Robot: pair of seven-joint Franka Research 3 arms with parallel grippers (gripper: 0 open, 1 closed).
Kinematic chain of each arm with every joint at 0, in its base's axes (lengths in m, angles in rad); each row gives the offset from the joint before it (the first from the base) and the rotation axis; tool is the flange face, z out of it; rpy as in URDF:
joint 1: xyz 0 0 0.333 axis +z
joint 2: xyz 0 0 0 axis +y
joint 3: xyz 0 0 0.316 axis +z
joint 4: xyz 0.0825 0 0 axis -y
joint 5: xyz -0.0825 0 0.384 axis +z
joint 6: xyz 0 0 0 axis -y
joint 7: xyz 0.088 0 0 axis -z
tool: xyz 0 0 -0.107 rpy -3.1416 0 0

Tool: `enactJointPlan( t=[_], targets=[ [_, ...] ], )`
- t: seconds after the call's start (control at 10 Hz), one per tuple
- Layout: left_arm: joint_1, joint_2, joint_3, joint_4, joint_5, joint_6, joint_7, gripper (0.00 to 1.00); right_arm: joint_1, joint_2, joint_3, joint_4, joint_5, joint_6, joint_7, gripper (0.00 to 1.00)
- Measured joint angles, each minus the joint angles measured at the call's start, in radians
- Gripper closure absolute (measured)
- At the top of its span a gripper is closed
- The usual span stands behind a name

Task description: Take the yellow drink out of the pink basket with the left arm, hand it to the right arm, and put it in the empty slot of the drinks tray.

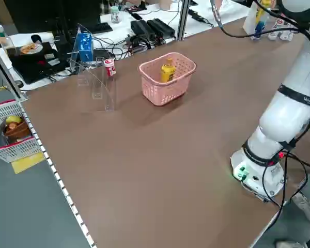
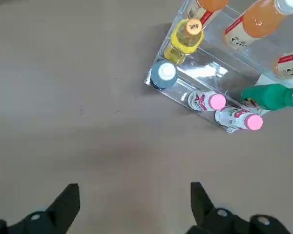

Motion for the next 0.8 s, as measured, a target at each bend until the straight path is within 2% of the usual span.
enactJointPlan(
  t=[0.8],
  targets=[
    [-0.005,0.000,-0.005,0.000,0.038,0.013,-0.002,0.00,-0.001,0.014,-0.002,-0.001,0.000,0.008,0.000,0.00]
  ],
)
